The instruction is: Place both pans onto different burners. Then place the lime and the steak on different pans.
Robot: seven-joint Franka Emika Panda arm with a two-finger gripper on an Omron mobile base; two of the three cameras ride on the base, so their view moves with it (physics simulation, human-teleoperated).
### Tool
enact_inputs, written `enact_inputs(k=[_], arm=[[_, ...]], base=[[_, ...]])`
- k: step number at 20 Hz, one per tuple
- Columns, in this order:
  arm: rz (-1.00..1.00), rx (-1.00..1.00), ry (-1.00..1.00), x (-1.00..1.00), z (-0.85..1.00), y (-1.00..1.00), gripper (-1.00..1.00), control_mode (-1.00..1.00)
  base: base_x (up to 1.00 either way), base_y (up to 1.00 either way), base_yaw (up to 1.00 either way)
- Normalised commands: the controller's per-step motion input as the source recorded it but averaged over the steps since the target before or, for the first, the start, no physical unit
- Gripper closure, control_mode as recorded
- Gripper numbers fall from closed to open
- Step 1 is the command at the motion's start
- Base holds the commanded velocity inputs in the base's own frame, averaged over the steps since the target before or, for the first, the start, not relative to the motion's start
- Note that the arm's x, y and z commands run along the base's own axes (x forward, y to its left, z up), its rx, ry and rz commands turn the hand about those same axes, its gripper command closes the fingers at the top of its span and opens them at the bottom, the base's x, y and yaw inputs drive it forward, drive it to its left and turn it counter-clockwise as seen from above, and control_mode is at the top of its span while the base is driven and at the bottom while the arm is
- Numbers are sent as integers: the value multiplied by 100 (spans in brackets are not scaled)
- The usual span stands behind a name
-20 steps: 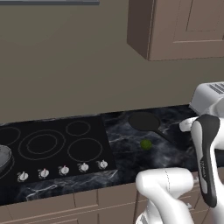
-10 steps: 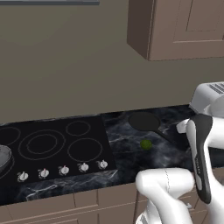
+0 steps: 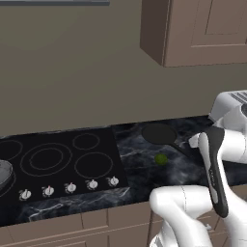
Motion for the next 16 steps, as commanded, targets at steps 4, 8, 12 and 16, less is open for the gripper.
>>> enact_inputs(k=[4, 8, 12, 16], arm=[[3, 0, 3, 36, -30, 0, -100, -100], [1, -1, 5, 32, -23, -6, -100, -100], [1, 0, 4, 24, -23, -14, -100, -100], [4, 0, 2, 23, -27, -16, -100, -100]], base=[[0, 0, 0], [0, 0, 0], [0, 0, 0], [0, 0, 0]])
